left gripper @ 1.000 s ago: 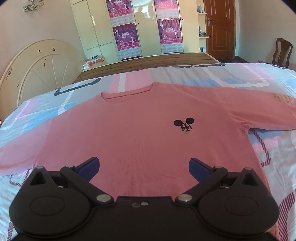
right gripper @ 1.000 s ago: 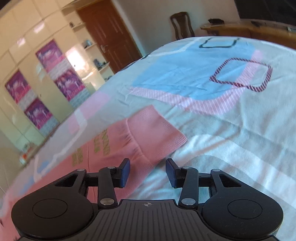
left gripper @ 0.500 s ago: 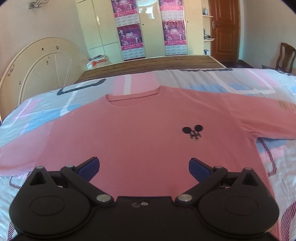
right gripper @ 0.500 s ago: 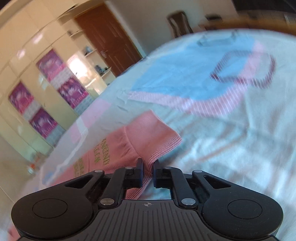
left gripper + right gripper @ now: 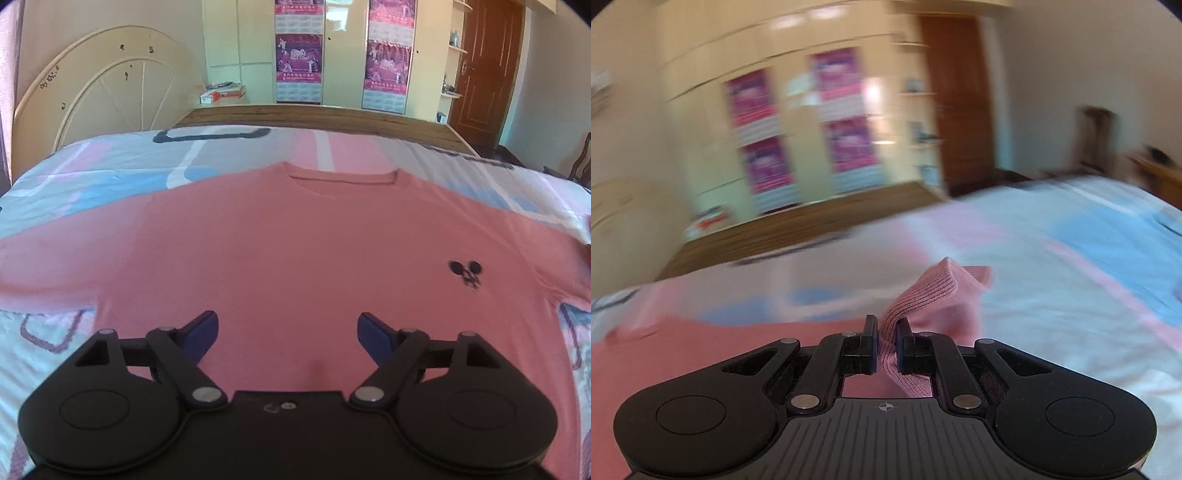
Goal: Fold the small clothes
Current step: 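Lift the sleeve cuff with the right tool and fold it across the sweater body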
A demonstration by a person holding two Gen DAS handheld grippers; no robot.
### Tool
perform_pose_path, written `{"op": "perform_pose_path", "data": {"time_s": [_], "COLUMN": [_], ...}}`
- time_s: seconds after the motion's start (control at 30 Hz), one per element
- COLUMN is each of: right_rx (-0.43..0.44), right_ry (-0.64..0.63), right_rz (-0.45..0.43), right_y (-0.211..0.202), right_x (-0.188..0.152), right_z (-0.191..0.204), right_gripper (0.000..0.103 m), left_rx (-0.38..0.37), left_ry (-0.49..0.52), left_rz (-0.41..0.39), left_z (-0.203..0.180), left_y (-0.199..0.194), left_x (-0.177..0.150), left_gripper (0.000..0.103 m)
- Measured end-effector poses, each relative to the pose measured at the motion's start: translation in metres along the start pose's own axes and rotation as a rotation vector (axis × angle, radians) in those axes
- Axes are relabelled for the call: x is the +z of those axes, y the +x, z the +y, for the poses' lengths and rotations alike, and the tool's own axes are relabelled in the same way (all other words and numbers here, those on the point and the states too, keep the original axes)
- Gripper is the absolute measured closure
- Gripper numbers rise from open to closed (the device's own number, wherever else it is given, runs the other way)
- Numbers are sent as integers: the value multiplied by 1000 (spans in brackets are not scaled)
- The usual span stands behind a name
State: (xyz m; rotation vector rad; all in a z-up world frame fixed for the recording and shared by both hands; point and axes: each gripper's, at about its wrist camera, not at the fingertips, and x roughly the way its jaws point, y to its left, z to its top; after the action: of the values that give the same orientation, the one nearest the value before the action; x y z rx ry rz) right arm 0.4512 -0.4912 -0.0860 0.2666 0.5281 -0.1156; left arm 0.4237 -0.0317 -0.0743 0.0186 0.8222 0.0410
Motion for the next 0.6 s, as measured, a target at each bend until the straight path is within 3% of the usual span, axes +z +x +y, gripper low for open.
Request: {"op": "perform_pose_path", "data": {"time_s": [0.1, 0.17, 0.2, 0.33, 0.53, 0.6], "right_rx": [105, 168, 199, 294, 354, 367], "right_ry": [-98, -167, -195, -306, -418, -439], "right_rz": [9, 22, 32, 91, 171, 227], "right_y": [1, 2, 3, 13, 24, 45], "right_x": [-9, -24, -32, -79, -138, -144], "right_z": [82, 138, 163, 252, 328, 332], "right_gripper": [94, 94, 94, 94, 97, 96], "left_rx": [13, 16, 9, -61, -105, -132], "left_ry": [-22, -35, -41, -73, -118, -128], "left_rz": [-19, -26, -25, -12, -10, -11], "left_z": [21, 37, 46, 82, 117, 122], "left_y": [5, 7, 8, 13, 21, 24], "left_x": [7, 10, 11, 12, 6, 5], "left_gripper": [2, 1, 1, 26, 26, 19]}}
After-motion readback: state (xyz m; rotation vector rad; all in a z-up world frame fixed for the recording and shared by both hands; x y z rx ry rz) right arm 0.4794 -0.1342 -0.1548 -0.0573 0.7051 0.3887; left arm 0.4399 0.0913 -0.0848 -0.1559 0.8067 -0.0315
